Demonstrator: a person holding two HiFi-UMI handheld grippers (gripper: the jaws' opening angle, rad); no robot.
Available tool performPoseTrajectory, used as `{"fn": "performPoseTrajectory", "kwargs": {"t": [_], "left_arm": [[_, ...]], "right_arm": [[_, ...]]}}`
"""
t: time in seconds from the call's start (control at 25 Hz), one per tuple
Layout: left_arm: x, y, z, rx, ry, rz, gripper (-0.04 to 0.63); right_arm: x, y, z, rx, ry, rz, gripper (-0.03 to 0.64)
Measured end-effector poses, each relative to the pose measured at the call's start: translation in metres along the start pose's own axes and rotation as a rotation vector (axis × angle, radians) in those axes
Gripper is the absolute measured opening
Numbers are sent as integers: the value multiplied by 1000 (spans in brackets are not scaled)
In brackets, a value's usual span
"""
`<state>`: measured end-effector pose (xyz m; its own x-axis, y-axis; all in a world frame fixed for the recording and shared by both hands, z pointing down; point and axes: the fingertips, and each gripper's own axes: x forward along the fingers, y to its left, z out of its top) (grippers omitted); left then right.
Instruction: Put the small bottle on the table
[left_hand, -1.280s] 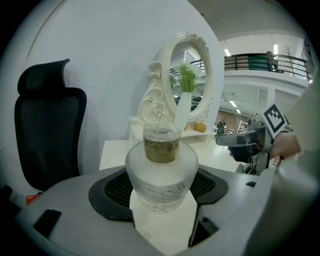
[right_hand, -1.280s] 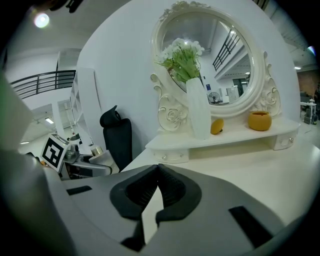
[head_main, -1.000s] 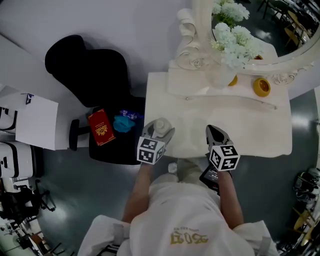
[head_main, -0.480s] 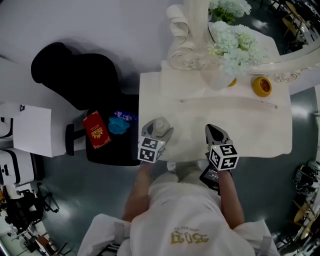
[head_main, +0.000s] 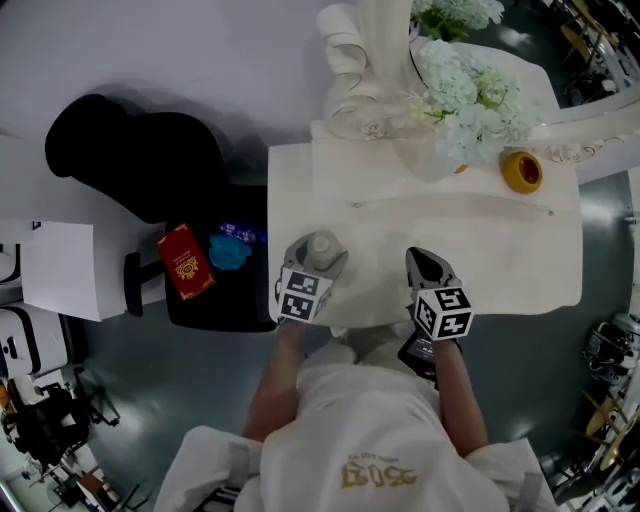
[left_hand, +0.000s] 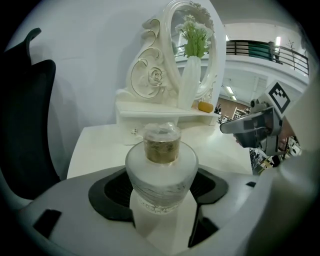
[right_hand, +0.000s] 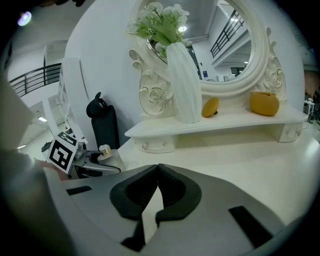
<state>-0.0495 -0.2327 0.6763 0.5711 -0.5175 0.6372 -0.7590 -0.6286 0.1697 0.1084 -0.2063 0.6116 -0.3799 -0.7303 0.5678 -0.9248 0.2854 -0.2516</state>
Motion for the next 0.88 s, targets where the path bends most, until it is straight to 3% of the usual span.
{"fn": "performPoseTrajectory", "kwargs": {"t": [0.36, 0.76, 0.88], "left_arm": [[13, 1, 11, 24, -24, -8, 345], [21, -1, 10, 137, 5, 29, 344], [24, -1, 9, 106, 20, 35, 347]], "right_arm": [[2, -9, 1, 13, 2, -12, 12], [3, -8, 4, 12, -1, -15, 14], [2, -6, 6, 5, -5, -13, 13]]}}
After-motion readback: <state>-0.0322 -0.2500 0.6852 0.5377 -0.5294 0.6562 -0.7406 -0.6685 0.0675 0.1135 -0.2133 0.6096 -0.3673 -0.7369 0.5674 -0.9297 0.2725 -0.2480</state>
